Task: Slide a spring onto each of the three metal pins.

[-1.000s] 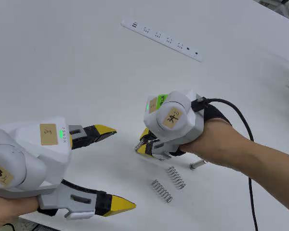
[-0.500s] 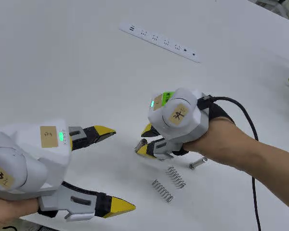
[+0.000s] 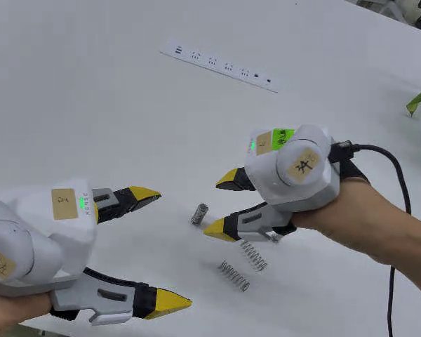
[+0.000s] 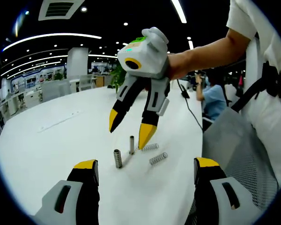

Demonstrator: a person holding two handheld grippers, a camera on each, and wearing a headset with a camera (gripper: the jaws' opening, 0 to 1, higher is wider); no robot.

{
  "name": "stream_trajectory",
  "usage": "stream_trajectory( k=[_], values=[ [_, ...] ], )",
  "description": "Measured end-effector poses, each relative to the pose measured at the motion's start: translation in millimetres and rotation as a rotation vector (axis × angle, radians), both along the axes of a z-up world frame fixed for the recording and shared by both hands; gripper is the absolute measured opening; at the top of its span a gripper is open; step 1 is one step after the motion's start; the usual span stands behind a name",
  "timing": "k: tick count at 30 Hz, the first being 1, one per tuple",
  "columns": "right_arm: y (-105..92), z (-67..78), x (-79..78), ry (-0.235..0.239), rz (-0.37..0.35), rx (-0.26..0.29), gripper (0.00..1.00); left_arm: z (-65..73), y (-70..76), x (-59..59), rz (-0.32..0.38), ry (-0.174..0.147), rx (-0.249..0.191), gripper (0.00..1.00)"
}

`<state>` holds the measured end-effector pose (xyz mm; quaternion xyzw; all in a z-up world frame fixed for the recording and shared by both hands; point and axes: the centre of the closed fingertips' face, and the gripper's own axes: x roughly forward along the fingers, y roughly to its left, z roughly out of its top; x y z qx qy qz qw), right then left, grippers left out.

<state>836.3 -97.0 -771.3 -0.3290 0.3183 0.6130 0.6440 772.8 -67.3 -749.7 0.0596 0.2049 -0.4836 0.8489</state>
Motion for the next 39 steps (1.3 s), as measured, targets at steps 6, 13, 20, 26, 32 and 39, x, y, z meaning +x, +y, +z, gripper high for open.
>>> stream_trajectory(
  k=[6,13,20,26,32,39],
  values=[
    [-21.4,12.5,-4.6,0.001,-0.064,0.062,0.53,2.1,-0.6,-2.3,-0.018,-0.005,0.03,0.85],
    [-48.0,21.8,-16.2,0.019,-0.128,0.118,0.62,2.9,3.0,-2.9,-0.026,-0.006,0.064,0.85],
    [-72.8,25.4,-26.7,0.029,-0.171,0.167,0.68,5.0,1.1,-5.7,-0.036,-0.003,0.098,0.84],
    [-93.5,26.5,-31.5,0.025,-0.2,0.195,0.73,5.5,-1.0,-5.3,-0.043,0.0,0.123,0.84],
    [-116.2,25.3,-36.0,0.024,-0.232,0.225,0.77,4.4,-4.3,-5.7,-0.06,0.005,0.155,0.83],
    [-134.9,21.8,-42.3,0.032,-0.271,0.264,0.81,-2.8,-11.4,-9.2,-0.101,0.015,0.2,0.81]
  ],
)
